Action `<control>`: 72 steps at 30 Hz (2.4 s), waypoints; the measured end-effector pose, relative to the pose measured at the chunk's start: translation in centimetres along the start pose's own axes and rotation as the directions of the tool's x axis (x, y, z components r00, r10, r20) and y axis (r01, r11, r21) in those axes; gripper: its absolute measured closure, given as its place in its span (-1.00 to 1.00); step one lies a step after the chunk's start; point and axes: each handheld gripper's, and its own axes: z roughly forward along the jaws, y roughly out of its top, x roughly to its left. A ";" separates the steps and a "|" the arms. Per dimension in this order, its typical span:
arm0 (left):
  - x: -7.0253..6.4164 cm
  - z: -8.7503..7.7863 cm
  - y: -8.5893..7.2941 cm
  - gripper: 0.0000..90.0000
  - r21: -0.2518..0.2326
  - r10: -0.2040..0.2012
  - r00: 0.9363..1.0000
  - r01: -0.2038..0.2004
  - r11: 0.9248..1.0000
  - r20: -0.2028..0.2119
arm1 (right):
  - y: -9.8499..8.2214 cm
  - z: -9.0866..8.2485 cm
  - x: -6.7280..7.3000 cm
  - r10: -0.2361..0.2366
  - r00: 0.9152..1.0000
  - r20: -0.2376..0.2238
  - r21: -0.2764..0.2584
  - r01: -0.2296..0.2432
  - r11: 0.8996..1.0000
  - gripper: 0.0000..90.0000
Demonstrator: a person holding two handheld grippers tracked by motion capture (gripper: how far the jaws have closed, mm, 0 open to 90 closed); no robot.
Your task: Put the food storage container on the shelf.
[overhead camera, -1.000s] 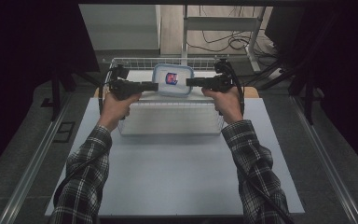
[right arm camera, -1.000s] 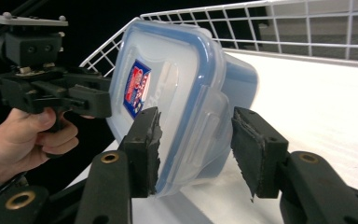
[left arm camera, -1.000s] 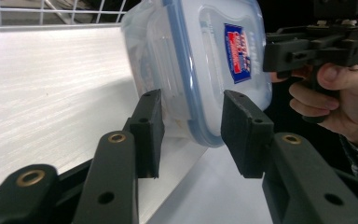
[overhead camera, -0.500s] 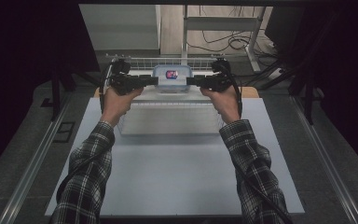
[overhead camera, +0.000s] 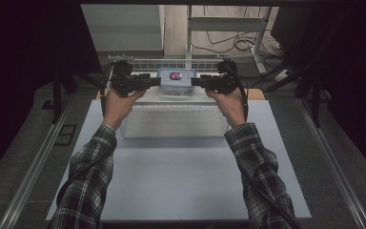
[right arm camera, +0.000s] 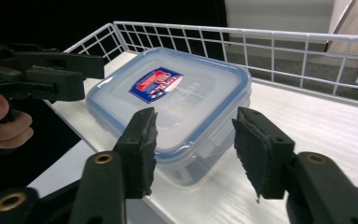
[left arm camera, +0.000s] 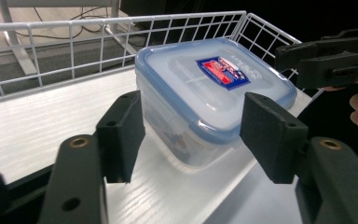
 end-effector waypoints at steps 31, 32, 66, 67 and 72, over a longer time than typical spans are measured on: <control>-4.8 -2.6 -5.5 -0.87 -0.011 0.219 0.975 -0.220 0.976 -0.030 | -3.0 0.6 1.9 -0.104 0.994 0.023 0.048 0.102 0.994 0.97; -4.8 -2.7 -5.6 -0.88 -0.011 0.218 0.976 -0.218 0.976 -0.026 | -3.0 0.5 1.9 -0.107 0.994 0.022 0.047 0.106 0.993 0.93; -6.9 -3.7 -13.4 -0.98 0.007 0.264 0.963 -0.265 0.964 0.052 | -9.9 -2.0 5.9 -0.244 0.969 -0.036 0.094 0.246 0.965 -0.46; -7.0 -3.7 -13.7 -0.97 0.007 0.266 0.962 -0.267 0.964 0.059 | -10.2 -2.1 6.0 -0.248 0.968 -0.035 0.097 0.250 0.963 -0.50; -7.6 -3.8 -15.1 -0.95 0.014 0.264 0.962 -0.265 0.964 0.071 | -11.9 -2.6 6.4 -0.269 0.962 -0.038 0.100 0.272 0.957 -0.62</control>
